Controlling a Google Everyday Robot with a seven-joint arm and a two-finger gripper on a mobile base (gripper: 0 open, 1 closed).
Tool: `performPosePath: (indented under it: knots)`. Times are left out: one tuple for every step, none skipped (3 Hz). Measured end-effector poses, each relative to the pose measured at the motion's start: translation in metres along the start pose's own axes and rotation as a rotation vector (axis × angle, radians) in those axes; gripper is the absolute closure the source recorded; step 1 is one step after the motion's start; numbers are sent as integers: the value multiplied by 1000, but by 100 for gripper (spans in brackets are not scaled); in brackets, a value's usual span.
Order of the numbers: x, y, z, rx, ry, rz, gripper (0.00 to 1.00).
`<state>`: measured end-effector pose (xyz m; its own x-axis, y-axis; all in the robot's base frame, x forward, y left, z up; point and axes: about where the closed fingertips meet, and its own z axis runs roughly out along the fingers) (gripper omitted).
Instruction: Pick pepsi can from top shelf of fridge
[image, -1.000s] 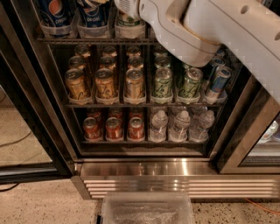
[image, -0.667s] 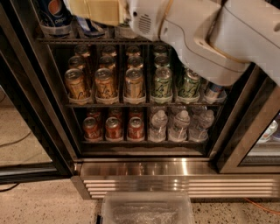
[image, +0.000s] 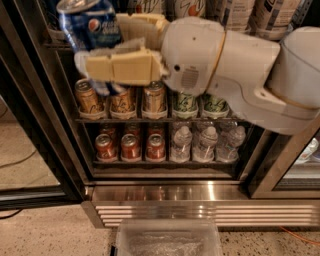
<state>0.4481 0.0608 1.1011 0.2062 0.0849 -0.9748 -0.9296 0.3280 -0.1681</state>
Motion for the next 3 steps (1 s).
performPosePath:
  knots:
    - [26, 32, -35, -70, 72, 62, 100]
    - [44, 53, -62, -133, 141, 89, 100]
    - [44, 53, -62, -133, 141, 89, 100]
